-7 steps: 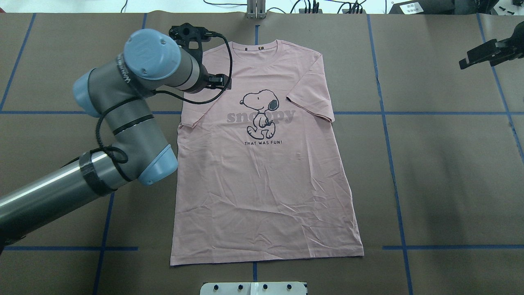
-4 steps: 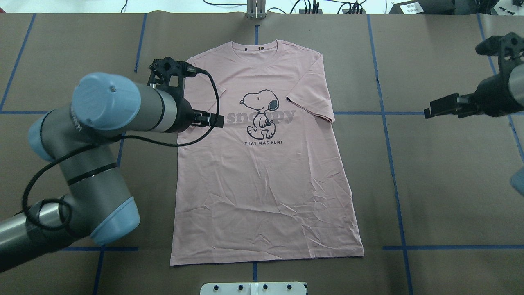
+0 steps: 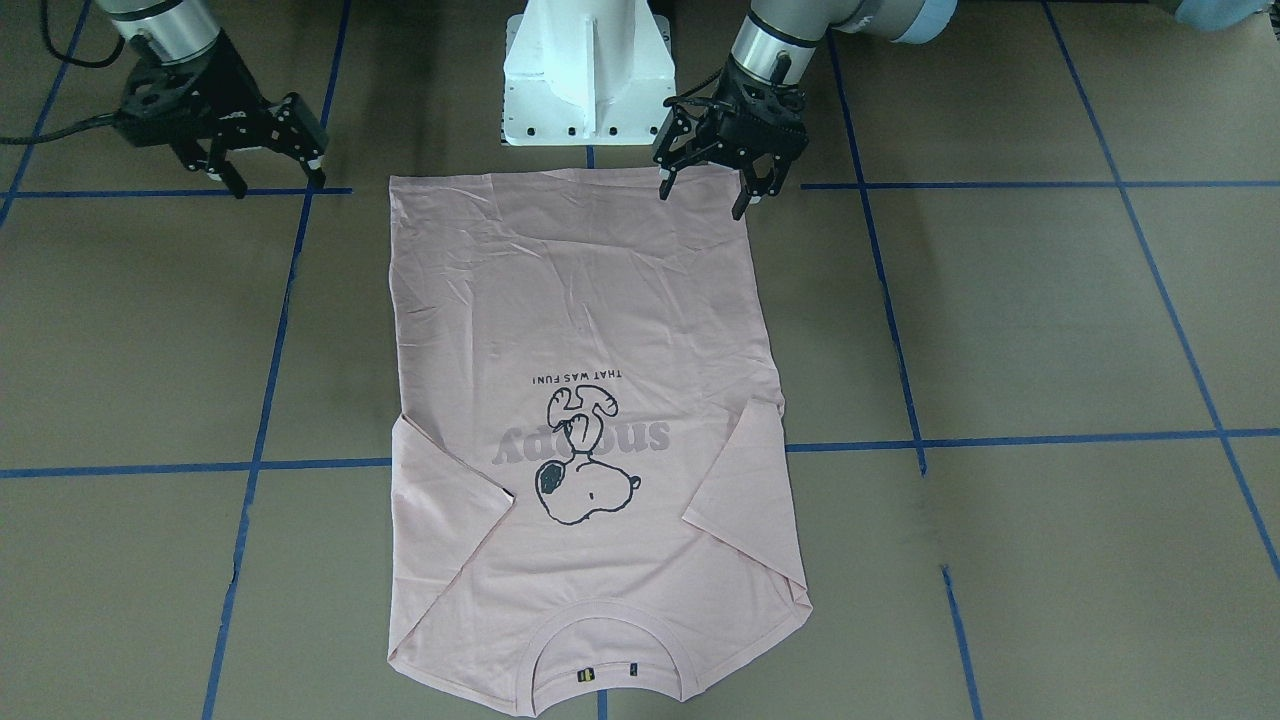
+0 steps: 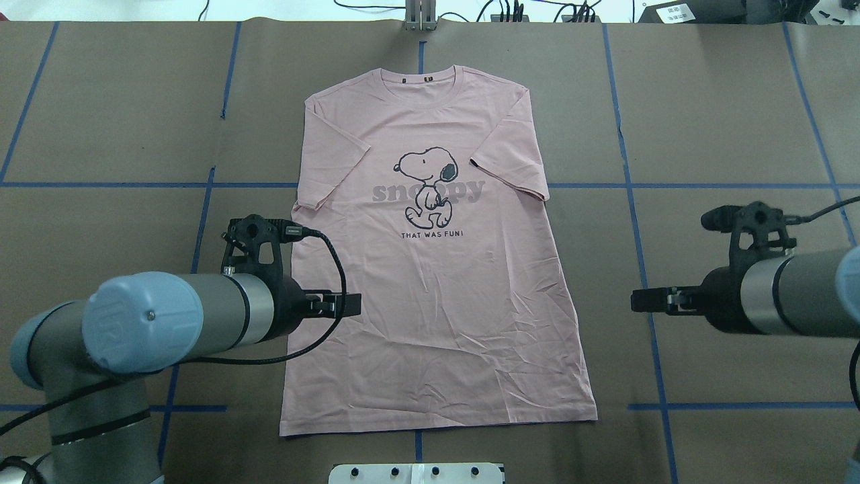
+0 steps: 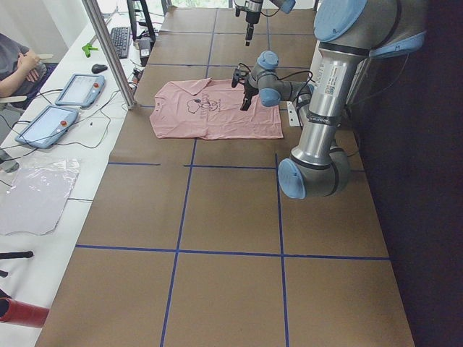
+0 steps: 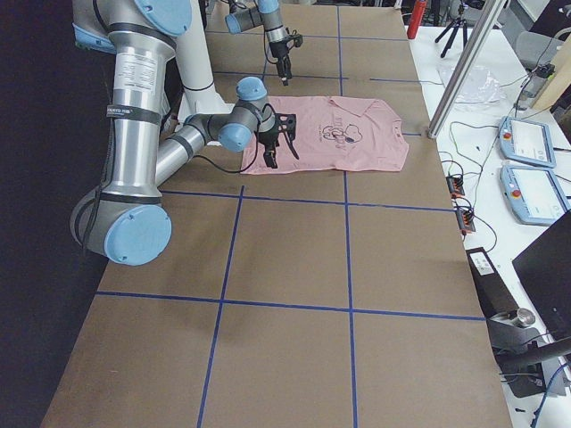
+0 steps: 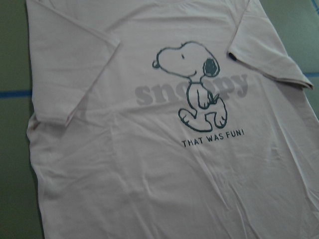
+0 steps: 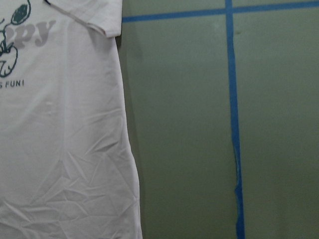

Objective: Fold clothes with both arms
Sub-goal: 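Lower the left gripper to a hem corner while the right reaches the other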

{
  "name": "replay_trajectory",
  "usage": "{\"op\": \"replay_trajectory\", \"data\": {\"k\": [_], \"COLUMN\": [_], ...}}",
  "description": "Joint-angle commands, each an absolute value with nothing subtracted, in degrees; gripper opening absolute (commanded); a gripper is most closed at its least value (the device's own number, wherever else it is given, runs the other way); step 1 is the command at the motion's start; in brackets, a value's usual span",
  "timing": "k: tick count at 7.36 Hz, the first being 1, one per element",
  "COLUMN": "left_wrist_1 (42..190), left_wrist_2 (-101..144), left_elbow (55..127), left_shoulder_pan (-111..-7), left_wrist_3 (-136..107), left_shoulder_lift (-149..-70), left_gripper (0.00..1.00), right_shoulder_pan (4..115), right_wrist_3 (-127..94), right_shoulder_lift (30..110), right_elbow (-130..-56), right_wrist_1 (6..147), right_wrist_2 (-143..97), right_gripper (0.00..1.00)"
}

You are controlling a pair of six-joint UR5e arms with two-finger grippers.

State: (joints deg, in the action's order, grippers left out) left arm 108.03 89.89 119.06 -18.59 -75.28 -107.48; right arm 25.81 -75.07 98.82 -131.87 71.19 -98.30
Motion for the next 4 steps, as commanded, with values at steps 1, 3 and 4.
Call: {"op": "replay_trajectory", "data": {"k": [1,3,4], "left_wrist_1": [108.02,107.93,108.02], "left_wrist_2": [88.68,88.42,88.07], "left_elbow": [120.06,119.71,119.62], "left_shoulder_pan": [-13.20,-8.81,-7.57], "left_wrist_3": [-79.70,-83.67,-84.02], "left_shoulder_lift": [-102.85,-98.20,-96.61], "left_gripper": [0.99,0.73,0.65], "right_shoulder_pan": [9.29,4.06,3.96], "right_wrist_3": [-87.31,-90.61,-90.62], "right_shoulder_lift": [99.67,99.32,99.14], "right_elbow": [-132.54,-132.45,-132.10], "right_wrist_1": [71.10,71.10,71.10], "right_wrist_2": [-81.98,-76.67,-76.55], "right_gripper": [1.00,1.00,1.00]}}
